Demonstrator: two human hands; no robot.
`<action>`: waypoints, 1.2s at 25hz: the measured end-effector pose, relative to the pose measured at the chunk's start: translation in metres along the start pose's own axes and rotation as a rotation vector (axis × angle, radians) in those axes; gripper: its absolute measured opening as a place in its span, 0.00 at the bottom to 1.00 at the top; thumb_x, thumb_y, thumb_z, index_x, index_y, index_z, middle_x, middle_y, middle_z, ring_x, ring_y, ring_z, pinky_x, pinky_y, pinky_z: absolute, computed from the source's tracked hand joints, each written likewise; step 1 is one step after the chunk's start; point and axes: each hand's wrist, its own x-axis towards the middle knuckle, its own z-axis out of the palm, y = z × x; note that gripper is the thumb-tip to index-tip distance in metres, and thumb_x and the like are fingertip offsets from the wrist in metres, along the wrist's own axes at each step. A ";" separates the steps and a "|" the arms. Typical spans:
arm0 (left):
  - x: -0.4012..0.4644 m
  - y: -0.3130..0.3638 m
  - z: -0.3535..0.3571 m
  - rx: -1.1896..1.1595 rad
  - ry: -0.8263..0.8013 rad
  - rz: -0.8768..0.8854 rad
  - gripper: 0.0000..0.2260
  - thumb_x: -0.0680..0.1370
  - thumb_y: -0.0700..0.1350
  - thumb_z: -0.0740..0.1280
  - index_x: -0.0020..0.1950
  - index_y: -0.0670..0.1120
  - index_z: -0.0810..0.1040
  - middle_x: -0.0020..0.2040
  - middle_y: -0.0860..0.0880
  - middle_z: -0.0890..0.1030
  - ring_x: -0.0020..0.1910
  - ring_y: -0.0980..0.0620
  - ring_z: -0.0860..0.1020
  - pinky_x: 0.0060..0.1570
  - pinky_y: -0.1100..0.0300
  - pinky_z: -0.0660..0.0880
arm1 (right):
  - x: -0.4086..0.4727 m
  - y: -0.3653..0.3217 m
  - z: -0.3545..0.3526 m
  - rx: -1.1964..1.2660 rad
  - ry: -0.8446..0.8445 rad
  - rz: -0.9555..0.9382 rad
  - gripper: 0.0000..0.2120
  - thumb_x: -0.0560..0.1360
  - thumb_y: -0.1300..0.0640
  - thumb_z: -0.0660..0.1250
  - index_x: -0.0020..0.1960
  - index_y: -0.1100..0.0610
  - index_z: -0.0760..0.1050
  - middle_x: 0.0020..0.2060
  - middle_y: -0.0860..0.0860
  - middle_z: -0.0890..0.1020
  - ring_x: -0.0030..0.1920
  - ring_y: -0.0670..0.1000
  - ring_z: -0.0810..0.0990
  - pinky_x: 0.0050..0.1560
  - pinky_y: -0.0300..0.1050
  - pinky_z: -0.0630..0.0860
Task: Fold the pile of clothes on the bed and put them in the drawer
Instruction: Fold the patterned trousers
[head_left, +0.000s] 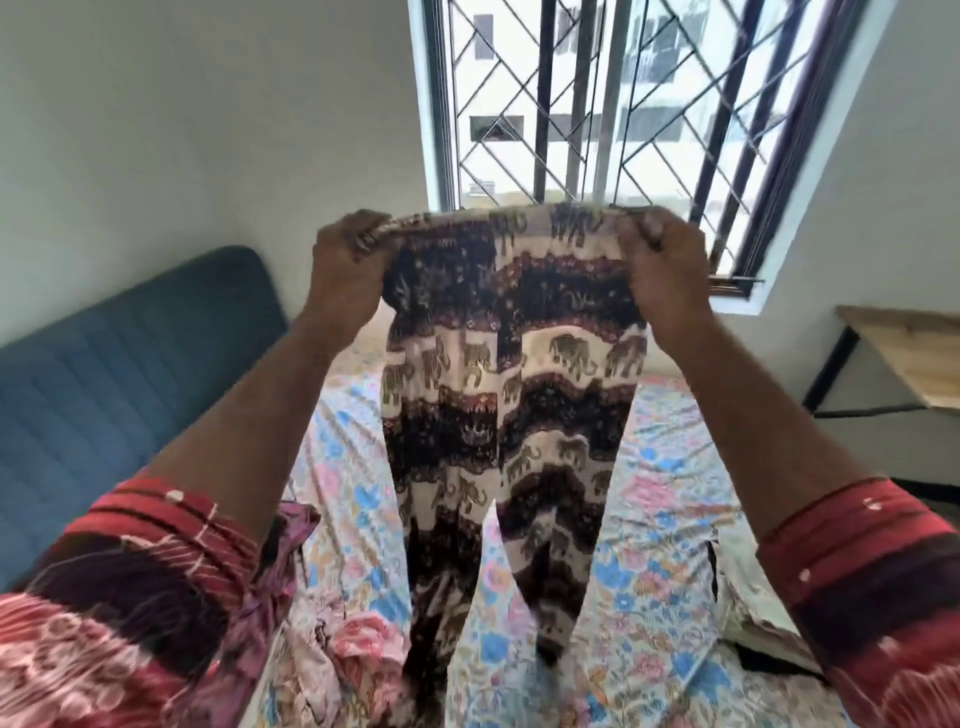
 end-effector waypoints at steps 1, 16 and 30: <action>-0.010 -0.008 -0.002 0.067 -0.036 -0.028 0.10 0.78 0.35 0.72 0.48 0.51 0.82 0.41 0.59 0.81 0.43 0.61 0.78 0.42 0.72 0.73 | -0.009 0.007 0.000 0.009 -0.091 0.050 0.09 0.82 0.53 0.68 0.43 0.51 0.79 0.36 0.52 0.81 0.33 0.41 0.80 0.38 0.35 0.76; -0.221 -0.182 -0.048 -0.145 -1.227 -1.101 0.14 0.78 0.36 0.68 0.61 0.30 0.77 0.45 0.44 0.85 0.41 0.51 0.82 0.44 0.58 0.79 | -0.203 0.190 -0.048 0.235 -0.967 1.183 0.08 0.77 0.64 0.70 0.55 0.66 0.79 0.42 0.57 0.85 0.40 0.53 0.85 0.44 0.46 0.85; 0.020 -0.155 0.073 0.418 0.109 0.111 0.13 0.73 0.38 0.64 0.52 0.37 0.84 0.51 0.38 0.85 0.51 0.39 0.83 0.54 0.50 0.78 | 0.022 0.165 0.033 0.103 0.235 0.217 0.06 0.80 0.52 0.70 0.46 0.47 0.86 0.38 0.46 0.84 0.42 0.48 0.82 0.46 0.50 0.80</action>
